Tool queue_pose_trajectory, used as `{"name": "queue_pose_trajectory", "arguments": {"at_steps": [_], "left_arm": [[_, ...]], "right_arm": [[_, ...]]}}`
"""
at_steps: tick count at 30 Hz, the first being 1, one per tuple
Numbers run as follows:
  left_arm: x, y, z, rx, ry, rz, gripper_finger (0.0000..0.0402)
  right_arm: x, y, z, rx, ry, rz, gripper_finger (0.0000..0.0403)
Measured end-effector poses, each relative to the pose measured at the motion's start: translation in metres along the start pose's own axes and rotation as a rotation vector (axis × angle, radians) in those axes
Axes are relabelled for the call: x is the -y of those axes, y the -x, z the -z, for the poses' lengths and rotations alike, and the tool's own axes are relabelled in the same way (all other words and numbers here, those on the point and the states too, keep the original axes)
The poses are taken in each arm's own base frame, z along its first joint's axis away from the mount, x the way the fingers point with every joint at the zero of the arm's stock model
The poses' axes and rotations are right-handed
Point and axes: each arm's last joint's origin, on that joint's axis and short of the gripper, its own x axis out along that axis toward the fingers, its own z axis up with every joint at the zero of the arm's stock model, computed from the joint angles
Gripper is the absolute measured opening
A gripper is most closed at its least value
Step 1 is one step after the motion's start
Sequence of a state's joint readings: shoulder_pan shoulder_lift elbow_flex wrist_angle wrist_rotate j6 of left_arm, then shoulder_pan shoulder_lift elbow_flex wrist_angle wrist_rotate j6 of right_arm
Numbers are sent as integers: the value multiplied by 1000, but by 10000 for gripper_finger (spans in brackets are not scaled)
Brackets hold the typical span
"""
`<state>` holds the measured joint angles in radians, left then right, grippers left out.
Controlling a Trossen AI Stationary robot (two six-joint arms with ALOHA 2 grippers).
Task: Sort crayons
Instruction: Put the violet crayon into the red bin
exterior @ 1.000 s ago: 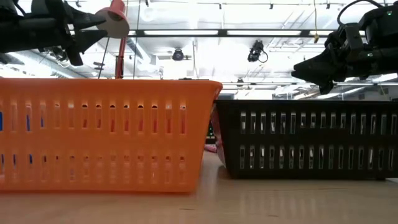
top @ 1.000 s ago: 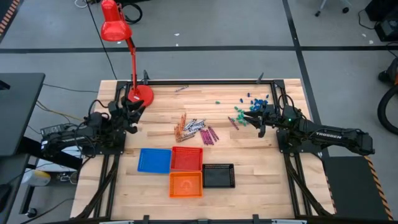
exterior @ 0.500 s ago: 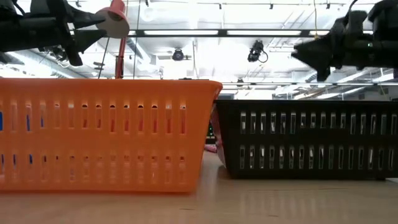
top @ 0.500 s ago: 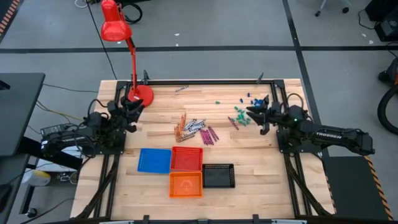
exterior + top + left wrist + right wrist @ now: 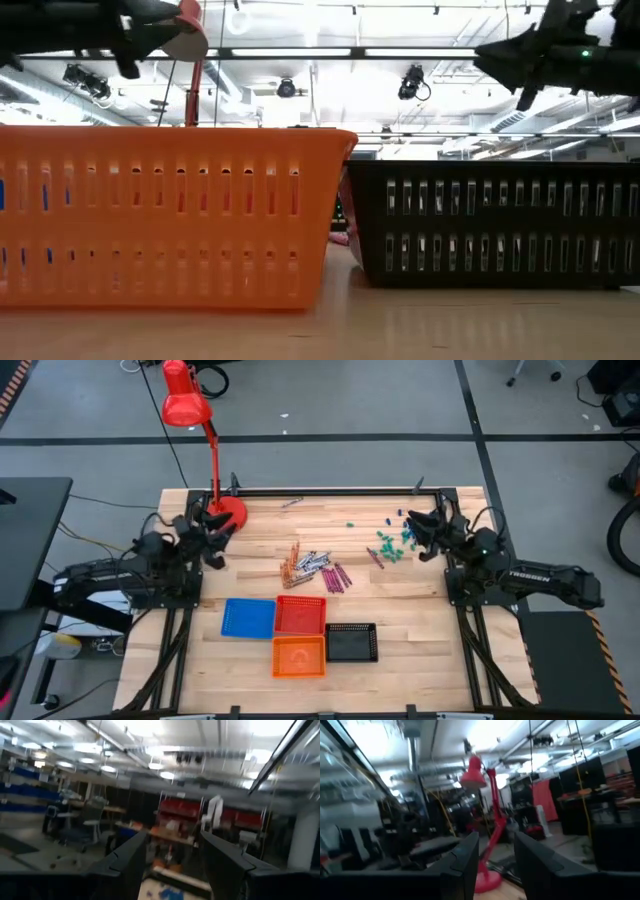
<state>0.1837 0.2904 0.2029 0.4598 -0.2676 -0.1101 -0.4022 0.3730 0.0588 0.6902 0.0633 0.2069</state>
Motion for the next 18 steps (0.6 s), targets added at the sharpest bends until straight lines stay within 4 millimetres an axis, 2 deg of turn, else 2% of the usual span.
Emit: {"name": "queue_pose_trajectory", "arguments": {"at_steps": [3, 6, 12, 18], "left_arm": [[3, -17, 8, -117, -44, -18, 192], [4, -34, 14, -222, -90, -45, 192], [5, -63, 29, -399, -119, -51, 192], [3, -82, 46, -526, -133, -66, 192]], "right_arm": [[-2, -18, -14, -71, 27, 40, 129], [-3, -39, -14, -210, 67, 63, 129], [-3, -75, 6, -395, 118, 78, 129], [-1, -106, 27, -569, 165, 99, 129]]}}
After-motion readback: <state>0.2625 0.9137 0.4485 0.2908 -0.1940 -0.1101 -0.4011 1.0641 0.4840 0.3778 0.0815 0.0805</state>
